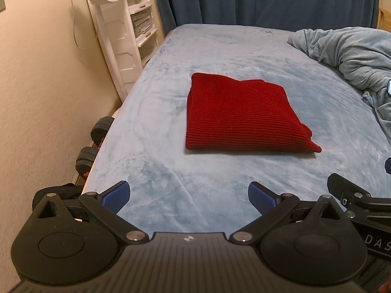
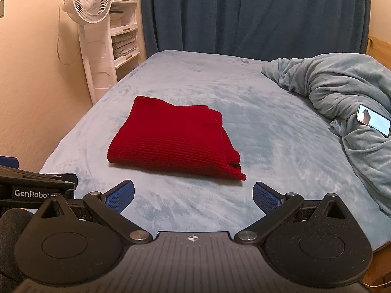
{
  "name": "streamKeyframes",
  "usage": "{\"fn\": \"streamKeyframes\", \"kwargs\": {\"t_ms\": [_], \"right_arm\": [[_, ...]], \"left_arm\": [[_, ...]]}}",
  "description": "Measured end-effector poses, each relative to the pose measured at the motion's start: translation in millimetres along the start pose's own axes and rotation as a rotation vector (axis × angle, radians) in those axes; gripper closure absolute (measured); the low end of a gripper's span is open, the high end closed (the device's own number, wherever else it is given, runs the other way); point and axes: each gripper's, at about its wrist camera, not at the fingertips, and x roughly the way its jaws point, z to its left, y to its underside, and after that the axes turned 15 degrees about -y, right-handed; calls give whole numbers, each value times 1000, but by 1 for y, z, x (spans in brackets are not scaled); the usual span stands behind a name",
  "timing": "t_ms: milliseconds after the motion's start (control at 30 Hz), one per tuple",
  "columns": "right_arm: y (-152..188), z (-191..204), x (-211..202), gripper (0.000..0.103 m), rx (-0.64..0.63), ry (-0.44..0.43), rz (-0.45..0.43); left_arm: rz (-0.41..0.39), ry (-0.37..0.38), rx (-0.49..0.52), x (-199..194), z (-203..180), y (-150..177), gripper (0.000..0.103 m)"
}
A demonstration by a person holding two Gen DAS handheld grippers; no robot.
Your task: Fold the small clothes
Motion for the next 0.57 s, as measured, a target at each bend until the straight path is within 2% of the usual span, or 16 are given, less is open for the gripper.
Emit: {"fn": "streamKeyframes", "kwargs": {"t_ms": [567], "right_arm": [[-1, 1, 2, 1, -7, -15, 7]], "left_arm": [[1, -9, 13, -1, -3, 3, 0]]}}
